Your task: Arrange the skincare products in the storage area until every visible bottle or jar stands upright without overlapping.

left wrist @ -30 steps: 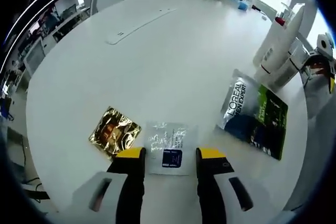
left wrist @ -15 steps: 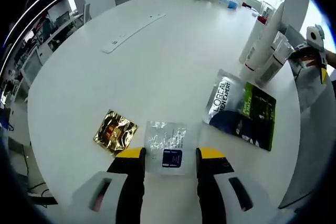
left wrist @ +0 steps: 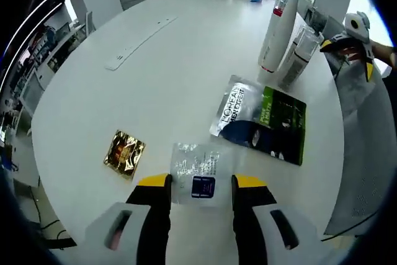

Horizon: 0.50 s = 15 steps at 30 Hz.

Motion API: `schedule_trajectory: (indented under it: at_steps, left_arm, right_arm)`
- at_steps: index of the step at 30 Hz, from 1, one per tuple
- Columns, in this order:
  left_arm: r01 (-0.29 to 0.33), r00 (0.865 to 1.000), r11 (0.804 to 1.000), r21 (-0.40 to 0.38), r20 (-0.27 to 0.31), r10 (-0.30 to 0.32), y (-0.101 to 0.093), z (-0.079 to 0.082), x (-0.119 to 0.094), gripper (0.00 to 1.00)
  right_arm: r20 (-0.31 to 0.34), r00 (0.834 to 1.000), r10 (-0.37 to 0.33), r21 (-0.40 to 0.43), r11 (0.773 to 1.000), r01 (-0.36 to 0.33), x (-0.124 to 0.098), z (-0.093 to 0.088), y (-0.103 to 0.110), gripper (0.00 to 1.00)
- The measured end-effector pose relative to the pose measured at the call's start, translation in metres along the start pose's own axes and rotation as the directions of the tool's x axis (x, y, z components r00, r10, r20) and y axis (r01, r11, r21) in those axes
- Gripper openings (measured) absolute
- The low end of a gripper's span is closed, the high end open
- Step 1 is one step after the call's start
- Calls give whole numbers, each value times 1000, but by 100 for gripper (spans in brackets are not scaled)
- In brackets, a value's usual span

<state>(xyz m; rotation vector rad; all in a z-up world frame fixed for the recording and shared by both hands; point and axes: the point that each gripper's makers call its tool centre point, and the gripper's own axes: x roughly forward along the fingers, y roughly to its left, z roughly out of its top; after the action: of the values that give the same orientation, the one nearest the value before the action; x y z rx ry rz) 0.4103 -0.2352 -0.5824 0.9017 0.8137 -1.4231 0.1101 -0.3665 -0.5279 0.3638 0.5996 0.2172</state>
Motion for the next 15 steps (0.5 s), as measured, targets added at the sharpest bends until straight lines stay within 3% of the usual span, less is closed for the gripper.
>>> schedule_trajectory:
  at_steps: [15]
  left_arm:
    - [59,998,996,66,-37,-57,-47,-16,-5,34]
  right_arm:
    - [11,1000,8,-24,1000,-8,2,-1,-4,99]
